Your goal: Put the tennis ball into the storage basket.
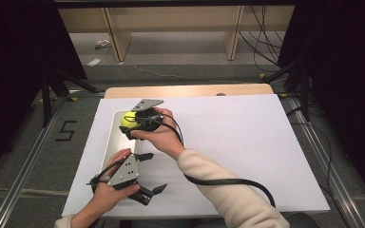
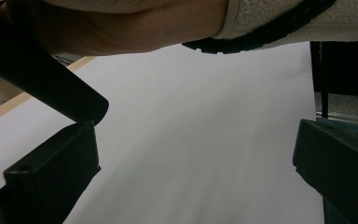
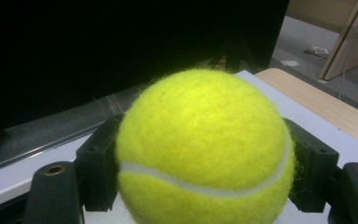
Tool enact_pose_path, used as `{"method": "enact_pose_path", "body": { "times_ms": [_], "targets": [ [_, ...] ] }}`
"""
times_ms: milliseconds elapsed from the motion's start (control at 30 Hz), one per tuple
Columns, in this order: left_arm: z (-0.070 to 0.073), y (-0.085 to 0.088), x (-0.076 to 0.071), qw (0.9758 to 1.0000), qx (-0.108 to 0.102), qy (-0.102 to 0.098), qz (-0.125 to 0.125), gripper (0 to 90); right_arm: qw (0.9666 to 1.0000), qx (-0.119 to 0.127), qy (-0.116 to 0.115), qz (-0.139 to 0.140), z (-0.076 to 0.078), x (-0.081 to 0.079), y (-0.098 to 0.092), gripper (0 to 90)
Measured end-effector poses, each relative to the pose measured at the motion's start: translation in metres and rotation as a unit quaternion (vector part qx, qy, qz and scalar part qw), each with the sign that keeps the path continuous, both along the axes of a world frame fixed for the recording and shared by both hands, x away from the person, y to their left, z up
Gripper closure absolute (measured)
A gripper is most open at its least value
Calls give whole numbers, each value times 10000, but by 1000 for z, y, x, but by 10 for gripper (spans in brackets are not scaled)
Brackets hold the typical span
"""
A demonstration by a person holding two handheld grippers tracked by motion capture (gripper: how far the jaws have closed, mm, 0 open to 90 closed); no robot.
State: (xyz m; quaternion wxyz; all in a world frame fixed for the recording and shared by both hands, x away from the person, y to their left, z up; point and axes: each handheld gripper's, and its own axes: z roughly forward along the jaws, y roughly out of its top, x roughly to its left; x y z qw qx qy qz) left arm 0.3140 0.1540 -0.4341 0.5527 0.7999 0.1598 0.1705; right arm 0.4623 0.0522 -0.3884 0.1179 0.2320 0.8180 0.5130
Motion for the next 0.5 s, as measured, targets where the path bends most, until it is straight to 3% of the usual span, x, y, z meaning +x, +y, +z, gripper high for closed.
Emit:
{"method": "enact_pose_path", "body": {
  "times_ms": [500],
  "targets": [
    [0, -1, 0, 10000, 3, 5, -25, 0, 9999, -68, 87, 66, -3, 4, 7, 267]
  ]
}}
